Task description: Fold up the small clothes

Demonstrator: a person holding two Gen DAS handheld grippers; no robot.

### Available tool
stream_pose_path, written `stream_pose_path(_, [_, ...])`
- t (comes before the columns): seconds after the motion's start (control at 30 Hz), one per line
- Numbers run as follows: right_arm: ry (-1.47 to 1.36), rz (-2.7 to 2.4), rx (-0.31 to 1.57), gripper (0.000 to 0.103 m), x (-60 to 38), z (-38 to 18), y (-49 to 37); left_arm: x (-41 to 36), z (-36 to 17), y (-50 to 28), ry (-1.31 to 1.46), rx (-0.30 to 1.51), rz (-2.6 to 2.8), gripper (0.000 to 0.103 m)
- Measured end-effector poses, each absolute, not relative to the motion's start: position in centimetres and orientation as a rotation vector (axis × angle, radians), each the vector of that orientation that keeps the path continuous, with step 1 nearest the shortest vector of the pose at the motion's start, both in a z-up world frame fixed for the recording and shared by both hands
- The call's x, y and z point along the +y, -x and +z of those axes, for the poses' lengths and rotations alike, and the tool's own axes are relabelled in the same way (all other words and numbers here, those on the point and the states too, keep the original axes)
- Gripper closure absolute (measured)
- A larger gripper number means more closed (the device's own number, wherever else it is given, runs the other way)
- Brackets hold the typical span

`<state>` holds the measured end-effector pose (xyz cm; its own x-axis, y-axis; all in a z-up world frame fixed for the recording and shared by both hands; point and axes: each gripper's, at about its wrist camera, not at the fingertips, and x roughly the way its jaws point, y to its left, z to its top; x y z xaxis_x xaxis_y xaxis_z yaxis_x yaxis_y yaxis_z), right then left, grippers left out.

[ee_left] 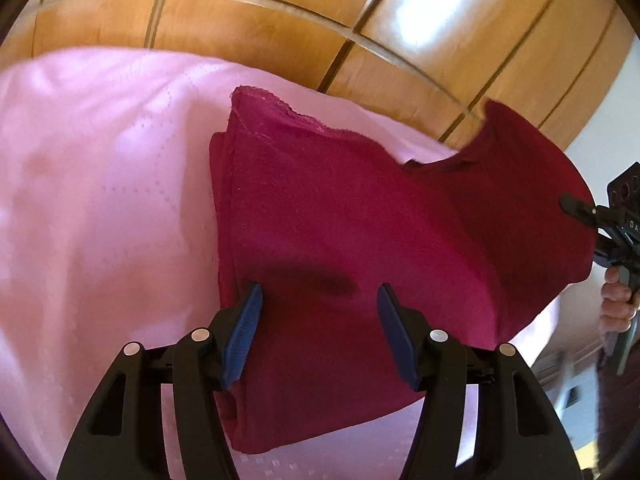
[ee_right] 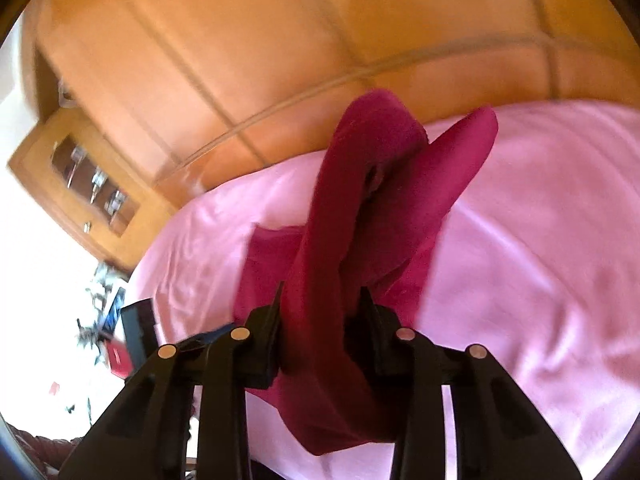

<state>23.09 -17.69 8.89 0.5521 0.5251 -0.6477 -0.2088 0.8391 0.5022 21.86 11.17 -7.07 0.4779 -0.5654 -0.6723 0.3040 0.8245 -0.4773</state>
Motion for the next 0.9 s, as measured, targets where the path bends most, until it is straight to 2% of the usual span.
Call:
stream_pose_path(0.17, [-0.250, 0.532, 0.930, 0.073, -7.7, 8.3, -25.0, 12.6, -7.4, -22.5, 0.427, 0.937, -0.590, 0.044])
stream_pose_path(0.4, [-0.009, 0.597, 1.048, 0.073, 1.8, 2.0, -25.0, 17.7, -7.1, -22.7, 0.656, 0.920, -0.604, 0.046])
stream_pose_path(0.47, [0.066, 0.609, 1.047, 0.069, 3.2, 0.9, -24.4, 19.3, -7.0, -22.9, 0.692, 0.922, -0.588, 0.046])
stream_pose_path(0.53, [0.030, 0.649, 1.029, 0.055, 2.9, 0.9, -23.8, 20.5, -6.9, -23.0, 0.733, 0.918, -0.593, 0.046])
stream_pose_path(0.7, [-0.154, 0.813, 0.988, 0.041, -0.8, 3.0, -22.1, 22.1, -4.8, -23.0, 0.766, 0.867, -0.587, 0.046])
stream_pose_path(0.83, [-0.246, 0.792, 0.932, 0.042, -6.1, 4.7, -19.7, 21.4, -3.3, -22.2, 0.743, 0.848, -0.627, 0.041])
stream_pose_path(0.9, [-0.234, 0.699, 0.919, 0.045, -8.9, 4.7, -18.4, 20.9, -2.6, -22.1, 0.731, 0.853, -0.665, 0.041])
